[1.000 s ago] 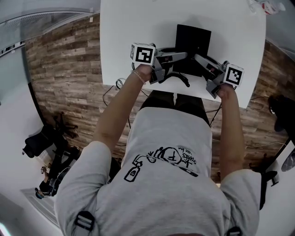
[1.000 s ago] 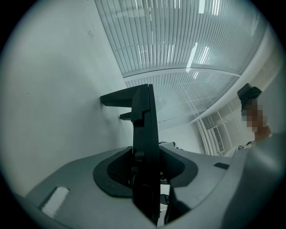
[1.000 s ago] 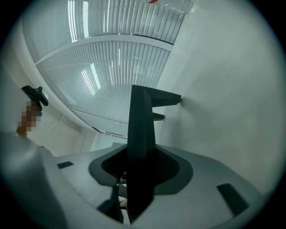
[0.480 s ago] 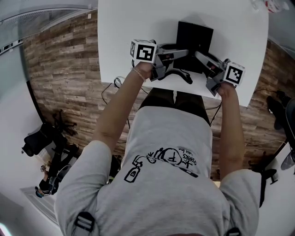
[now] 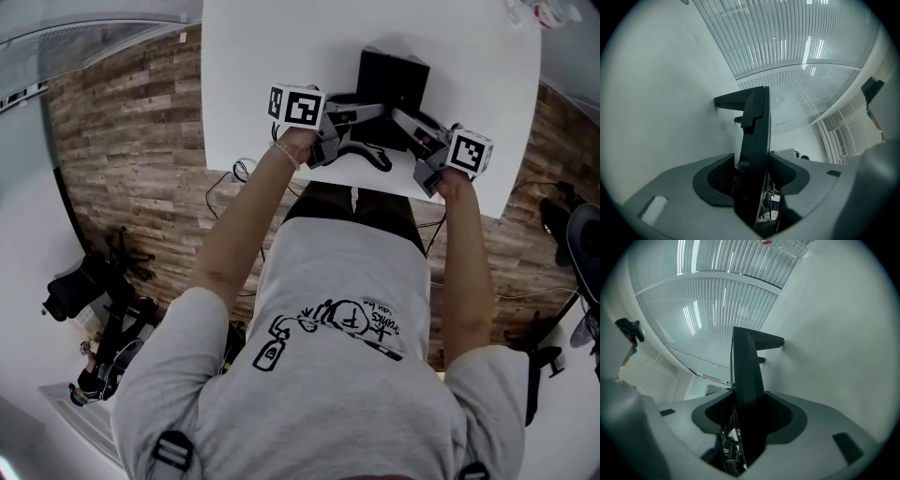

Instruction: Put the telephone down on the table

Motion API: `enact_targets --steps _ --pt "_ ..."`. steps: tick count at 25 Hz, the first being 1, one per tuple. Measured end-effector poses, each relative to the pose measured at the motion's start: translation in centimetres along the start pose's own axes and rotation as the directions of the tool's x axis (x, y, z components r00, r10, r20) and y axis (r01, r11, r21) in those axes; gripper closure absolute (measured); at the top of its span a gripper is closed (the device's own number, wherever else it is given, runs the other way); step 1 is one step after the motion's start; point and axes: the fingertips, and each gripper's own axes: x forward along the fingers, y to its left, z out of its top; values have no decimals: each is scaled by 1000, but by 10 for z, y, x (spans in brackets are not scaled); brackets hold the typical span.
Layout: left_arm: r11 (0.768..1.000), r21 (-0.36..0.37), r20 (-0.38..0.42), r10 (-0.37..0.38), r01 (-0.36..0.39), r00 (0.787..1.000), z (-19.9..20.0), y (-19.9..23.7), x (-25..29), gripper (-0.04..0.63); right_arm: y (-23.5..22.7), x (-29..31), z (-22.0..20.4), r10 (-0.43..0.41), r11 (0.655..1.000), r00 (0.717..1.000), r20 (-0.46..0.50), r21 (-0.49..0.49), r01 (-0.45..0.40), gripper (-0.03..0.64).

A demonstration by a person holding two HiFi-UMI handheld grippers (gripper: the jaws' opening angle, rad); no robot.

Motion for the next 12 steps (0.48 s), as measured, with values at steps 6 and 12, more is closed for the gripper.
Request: enact_targets --steps 6,12 --pt "998 12 8 66 -66 998 -2 3 7 373 -7 -5 0 -44 999 999 -15 0 44 423" --pt "989 17 23 144 -145 989 0 10 3 345 -13 -2 -4 -128 992 990 -52 -25 127 403"
